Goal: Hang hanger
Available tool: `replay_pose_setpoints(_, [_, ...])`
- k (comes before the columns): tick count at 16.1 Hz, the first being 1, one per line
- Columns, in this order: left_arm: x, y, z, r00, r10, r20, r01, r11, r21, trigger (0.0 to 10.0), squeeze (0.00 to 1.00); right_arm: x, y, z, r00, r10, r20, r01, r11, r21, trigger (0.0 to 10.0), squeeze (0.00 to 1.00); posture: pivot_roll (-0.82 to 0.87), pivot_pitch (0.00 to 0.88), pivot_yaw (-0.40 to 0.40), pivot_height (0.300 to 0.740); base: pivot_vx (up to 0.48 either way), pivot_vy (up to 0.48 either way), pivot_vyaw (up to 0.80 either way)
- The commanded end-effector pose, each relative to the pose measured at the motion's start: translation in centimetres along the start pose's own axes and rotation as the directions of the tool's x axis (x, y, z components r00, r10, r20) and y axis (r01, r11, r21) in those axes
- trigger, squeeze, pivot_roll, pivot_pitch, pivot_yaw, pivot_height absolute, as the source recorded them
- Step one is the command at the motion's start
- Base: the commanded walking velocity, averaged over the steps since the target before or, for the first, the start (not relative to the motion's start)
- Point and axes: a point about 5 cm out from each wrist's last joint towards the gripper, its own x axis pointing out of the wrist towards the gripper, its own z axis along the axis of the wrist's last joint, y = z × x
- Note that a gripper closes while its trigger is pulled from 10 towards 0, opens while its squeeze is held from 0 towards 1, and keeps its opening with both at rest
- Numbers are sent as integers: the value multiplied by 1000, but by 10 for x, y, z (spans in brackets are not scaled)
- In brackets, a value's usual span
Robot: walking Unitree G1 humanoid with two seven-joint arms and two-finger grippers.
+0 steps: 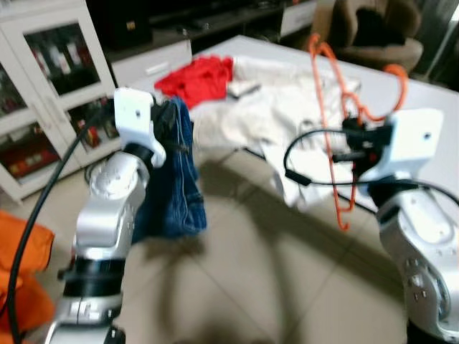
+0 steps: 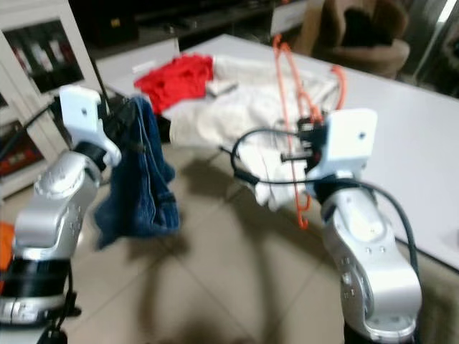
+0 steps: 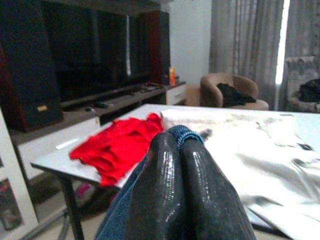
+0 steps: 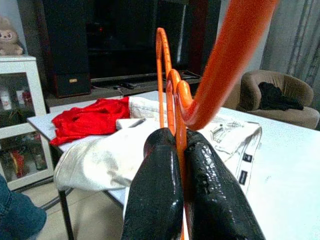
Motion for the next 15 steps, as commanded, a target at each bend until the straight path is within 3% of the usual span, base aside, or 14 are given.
replay_pose_setpoints(1, [2,7,12,999,19,48,-20,999,26,10000,0,-1,5,3,1000,19,13,-19,1000,-2,10000,0,-212,0,11,740,428,0,0])
replay_pose_setpoints(3, [6,7,18,998,11,68,-14,999,42,10000,0,-2,6,2,1000,19,7,-19,1000,-7,10000,0,-212,0,11,740,429,0,0])
replay_pose_setpoints(7, [34,13,53,985,-10,172,-1,998,60,10000,0,-1,7,1,1000,23,1,-23,999,33,10000,0,-207,0,13,740,429,0,-575])
replay_pose_setpoints(8, [53,14,75,973,-25,231,10,998,66,10000,0,-1,7,1,1000,23,-3,-23,999,26,10000,0,-211,0,16,740,428,0,-800])
replay_pose_setpoints(9, [57,14,79,970,-30,243,12,997,73,10000,0,-1,6,1,1000,23,-4,-23,999,23,10000,0,-211,0,16,740,428,0,-800])
replay_pose_setpoints(11, [84,21,137,927,-39,373,9,996,84,10000,0,-2,4,0,1000,8,-9,-8,1000,12,10000,0,-218,0,17,740,428,0,-641])
replay_pose_setpoints(12, [88,22,149,917,-37,397,1,996,90,10000,0,-2,4,1,1000,8,-6,-8,1000,9,10000,0,-220,0,20,740,424,0,0])
replay_pose_setpoints(14, [98,23,196,873,-20,487,-34,994,102,10000,0,-3,4,2,1000,12,2,-12,1000,2,10000,0,-224,0,18,740,414,0,0])
replay_pose_setpoints(15, [99,23,203,868,-15,496,-50,992,117,10000,0,-3,5,2,1000,13,4,-13,1000,2,10000,0,-228,0,22,740,412,0,0])
